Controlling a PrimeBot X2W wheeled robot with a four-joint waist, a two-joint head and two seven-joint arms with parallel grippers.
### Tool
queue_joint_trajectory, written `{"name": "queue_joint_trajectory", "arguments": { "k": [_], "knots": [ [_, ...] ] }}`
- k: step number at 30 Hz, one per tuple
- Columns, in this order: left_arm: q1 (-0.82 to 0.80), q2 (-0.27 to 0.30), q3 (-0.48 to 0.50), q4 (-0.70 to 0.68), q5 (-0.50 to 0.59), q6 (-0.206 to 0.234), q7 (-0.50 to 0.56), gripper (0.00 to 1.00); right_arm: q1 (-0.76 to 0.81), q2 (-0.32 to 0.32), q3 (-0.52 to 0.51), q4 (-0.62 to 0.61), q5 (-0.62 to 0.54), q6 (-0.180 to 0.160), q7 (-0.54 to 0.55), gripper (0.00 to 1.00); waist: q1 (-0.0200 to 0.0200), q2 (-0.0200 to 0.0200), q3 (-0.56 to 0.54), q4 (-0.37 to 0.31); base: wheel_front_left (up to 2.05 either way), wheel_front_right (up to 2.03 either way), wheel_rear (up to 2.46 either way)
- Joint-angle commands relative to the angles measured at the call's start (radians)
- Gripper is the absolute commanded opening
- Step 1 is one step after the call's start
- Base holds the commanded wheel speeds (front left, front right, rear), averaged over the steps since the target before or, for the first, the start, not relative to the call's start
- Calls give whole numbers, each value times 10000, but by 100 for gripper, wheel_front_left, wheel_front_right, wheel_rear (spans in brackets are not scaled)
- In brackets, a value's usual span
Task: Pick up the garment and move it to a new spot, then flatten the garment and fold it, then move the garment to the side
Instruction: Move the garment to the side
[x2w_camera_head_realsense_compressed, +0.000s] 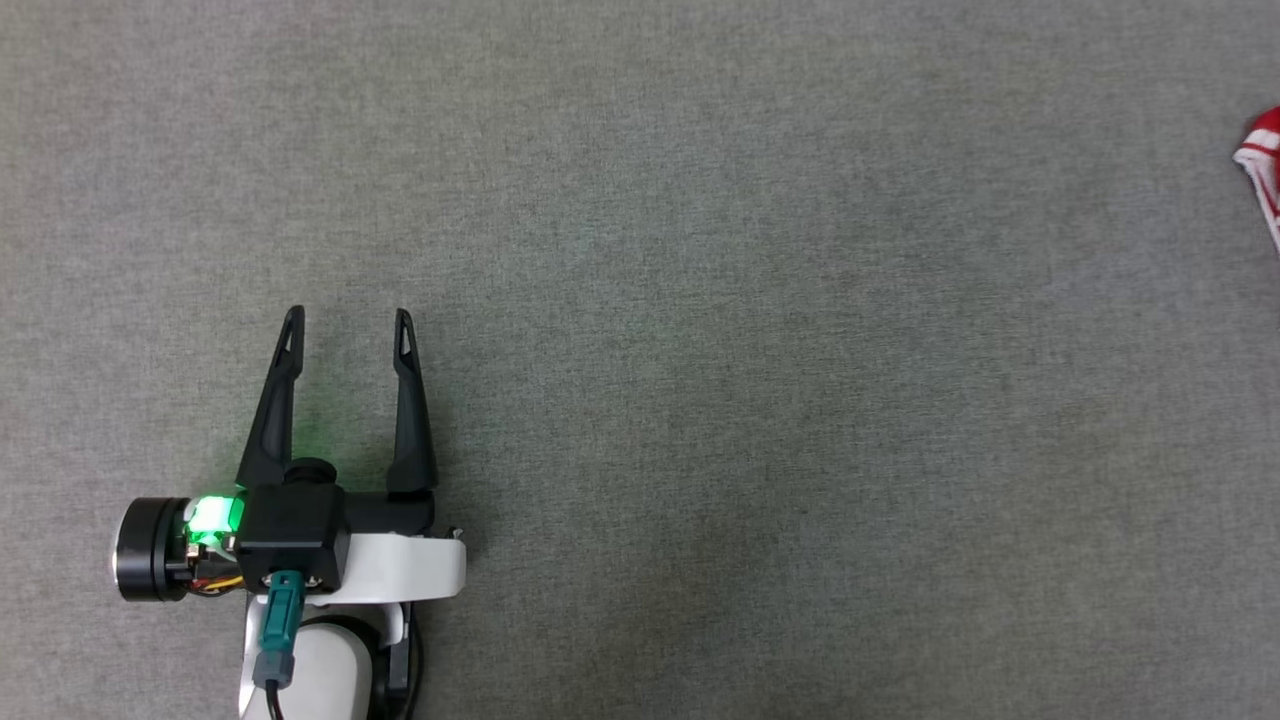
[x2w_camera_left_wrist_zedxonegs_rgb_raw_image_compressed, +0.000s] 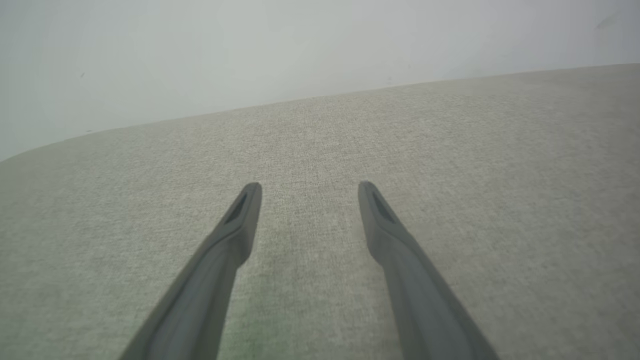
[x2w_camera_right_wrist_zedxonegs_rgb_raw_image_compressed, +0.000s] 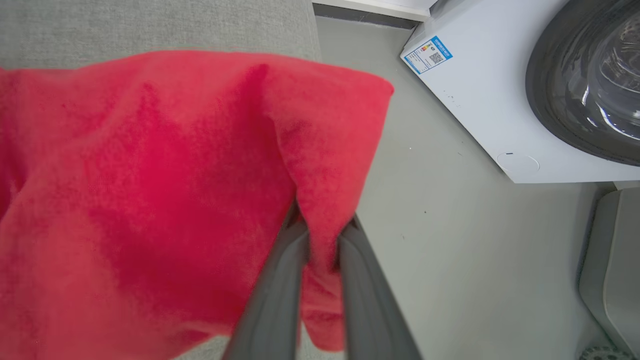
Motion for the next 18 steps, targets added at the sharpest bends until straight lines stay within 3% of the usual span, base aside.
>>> {"name": "queue_joint_trajectory", "arguments": {
  "k": [1, 2, 3, 4, 5, 6, 12, 18],
  "knots": [
    [-110, 95, -32, -63, -48, 101, -24, 100, -207, 191, -187, 311, -125, -19, -92, 0, -1, 0, 154, 56, 0, 0, 0],
    [-119, 113, -29, -75, -58, 117, -24, 100, -275, 263, -273, 407, -220, -19, -154, 0, -1, 0, 170, 50, 0, 0, 0],
    [-122, 129, -28, -79, -58, 137, -24, 100, -331, 337, -349, 506, -314, -19, -236, 7, -1, 0, 171, 41, 0, 0, 0],
    [-118, 142, -28, -69, -81, 168, -24, 100, -379, 416, -445, 625, -432, -19, -317, 60, -1, 0, 143, 32, 0, 0, 0],
    [-118, 142, -28, -69, -81, 168, -24, 100, -379, 416, -445, 625, -432, -19, -317, 60, -1, 0, 143, 32, 0, 0, 0],
    [-100, 147, -29, -37, -107, 201, -24, 100, -395, 532, -533, 747, -523, -19, -396, 100, -1, 0, 79, 24, 0, 0, 0],
    [259, 130, -54, 183, -264, 291, -23, 100, -220, 931, -840, 935, -1061, -19, -1218, 100, -1, 0, -801, 2, 0, 0, 0],
    [860, 48, -18, 398, -500, 309, -24, 100, 177, 1405, -1280, 72, -1437, -19, -2918, 100, -1, 0, -1975, 50, 0, 0, 0]
  ]
}}
